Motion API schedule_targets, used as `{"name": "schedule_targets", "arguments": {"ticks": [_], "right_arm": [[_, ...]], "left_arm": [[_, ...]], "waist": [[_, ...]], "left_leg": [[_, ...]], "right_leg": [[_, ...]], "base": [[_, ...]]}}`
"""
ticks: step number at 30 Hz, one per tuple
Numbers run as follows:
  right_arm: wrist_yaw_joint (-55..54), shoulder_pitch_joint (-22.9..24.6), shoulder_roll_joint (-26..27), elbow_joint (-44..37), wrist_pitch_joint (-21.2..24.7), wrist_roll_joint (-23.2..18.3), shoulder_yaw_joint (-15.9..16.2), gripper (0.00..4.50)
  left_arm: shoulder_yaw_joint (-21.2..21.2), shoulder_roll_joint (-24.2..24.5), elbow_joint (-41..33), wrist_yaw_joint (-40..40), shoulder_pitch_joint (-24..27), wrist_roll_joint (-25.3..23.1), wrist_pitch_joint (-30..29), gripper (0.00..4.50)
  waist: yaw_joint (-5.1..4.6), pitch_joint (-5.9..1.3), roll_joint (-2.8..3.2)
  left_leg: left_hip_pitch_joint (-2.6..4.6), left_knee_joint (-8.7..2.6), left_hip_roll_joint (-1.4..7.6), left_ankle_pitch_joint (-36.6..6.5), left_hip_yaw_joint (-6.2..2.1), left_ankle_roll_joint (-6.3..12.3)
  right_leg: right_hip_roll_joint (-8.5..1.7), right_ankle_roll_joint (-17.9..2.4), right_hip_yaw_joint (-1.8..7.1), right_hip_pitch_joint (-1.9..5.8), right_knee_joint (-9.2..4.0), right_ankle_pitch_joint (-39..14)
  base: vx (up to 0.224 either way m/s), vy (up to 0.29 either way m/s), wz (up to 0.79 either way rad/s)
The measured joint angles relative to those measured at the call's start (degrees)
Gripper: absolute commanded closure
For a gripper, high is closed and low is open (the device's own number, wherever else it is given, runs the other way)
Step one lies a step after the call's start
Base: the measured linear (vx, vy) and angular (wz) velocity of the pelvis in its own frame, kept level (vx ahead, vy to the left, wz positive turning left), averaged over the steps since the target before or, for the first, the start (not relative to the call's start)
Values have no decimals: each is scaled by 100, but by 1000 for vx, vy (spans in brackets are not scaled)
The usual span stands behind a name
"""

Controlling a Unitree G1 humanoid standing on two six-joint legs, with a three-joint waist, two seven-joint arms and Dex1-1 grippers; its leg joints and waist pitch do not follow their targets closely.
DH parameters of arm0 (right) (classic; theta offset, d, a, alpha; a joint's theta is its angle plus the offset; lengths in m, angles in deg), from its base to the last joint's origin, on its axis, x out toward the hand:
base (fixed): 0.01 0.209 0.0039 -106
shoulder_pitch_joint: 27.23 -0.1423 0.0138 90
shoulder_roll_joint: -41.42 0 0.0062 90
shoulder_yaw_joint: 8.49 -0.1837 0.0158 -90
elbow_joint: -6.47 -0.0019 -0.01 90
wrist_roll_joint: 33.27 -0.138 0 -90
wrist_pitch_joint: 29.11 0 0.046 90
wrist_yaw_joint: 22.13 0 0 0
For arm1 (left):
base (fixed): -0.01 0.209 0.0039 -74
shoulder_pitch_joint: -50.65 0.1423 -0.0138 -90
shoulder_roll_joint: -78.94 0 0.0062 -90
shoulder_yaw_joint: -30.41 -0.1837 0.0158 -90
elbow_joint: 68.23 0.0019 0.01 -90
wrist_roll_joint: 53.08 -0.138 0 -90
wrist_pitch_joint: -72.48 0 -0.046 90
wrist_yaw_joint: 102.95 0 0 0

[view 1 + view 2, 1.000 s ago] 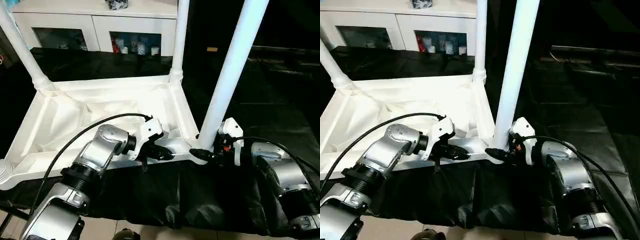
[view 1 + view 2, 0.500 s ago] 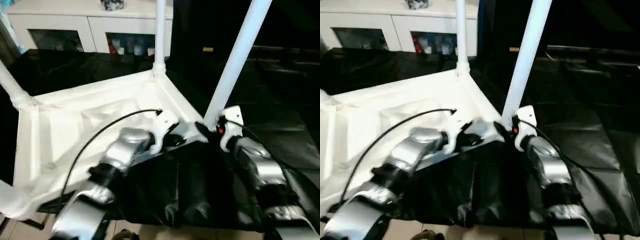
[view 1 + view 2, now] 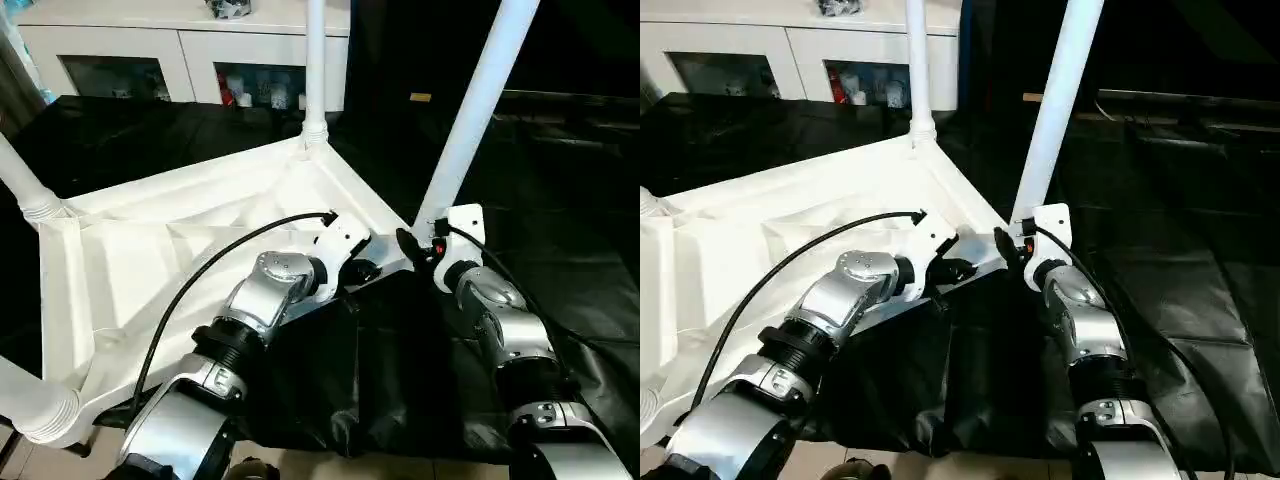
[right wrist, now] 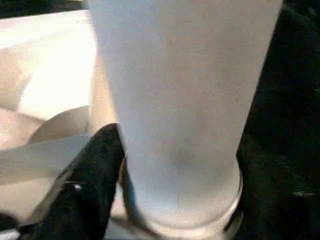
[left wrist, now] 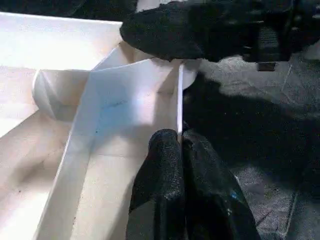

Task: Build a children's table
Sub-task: Rotate leg to tighten

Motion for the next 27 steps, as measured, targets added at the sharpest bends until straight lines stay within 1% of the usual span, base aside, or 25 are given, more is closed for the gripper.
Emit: {"name": "schedule_targets", "arguments": {"ticks": [2,4,8,11,12,14,21,24,27], "right_arm": [[153,10,-81,-7,-10,-5,63,72],[372,21,-232,-35,-45,39,180,69],[924,178,-527,-278,-67,43,355,69],[1598,400,-852,-558,-67,-19,486,69],[2015,551,-1079,-748,-88,-28,621,69],[2442,697,-1315,-862,-91,-32,719,69],[3170,755,-1540,-1154,-62,-174,973,69],[3507,830,-1639,-1277,-32,-216,1091,69],[3759,870,-1664,-1316,14,-251,1173,69]], "left_arm": [[-2,69,0,-77,0,0,37,450],[-3,132,-5,-170,0,3,67,450],[-73,302,-130,-519,45,41,79,450],[-175,544,-398,-900,202,98,73,450],[-230,679,-558,-1161,303,159,74,450],[-266,834,-724,-1506,422,204,74,450],[-451,1238,-1062,-2213,594,306,77,450],[-486,1340,-1160,-2401,657,344,76,450],[-494,1412,-1196,-2534,663,353,75,450]], "waist": [[-37,5,9],[-40,8,14],[-30,10,16],[-18,10,16],[2,10,16],[25,11,14],[51,12,8],[88,13,6],[95,13,5]], "left_leg": [[1,0,1,0,-1,-1],[1,0,1,1,-2,-1],[0,0,1,1,-3,0],[-2,0,1,1,-3,1],[-1,0,1,1,-4,1],[0,1,3,1,-4,0],[0,14,2,2,-4,1],[0,15,2,3,-4,3],[-1,16,3,5,-4,7]], "right_leg": [[1,0,-1,0,2,0],[1,1,-2,0,3,1],[1,1,-4,0,2,1],[0,1,-5,1,1,1],[0,1,-6,2,0,0],[0,1,-8,2,1,0],[-1,-3,-2,9,8,4],[-1,-3,-2,10,9,4],[-1,-3,-3,9,9,4]], "base": [[0,0,0],[0,0,0],[0,0,0],[0,0,0],[0,0,0],[0,0,0],[0,0,0],[0,0,0],[0,0,0]]}}
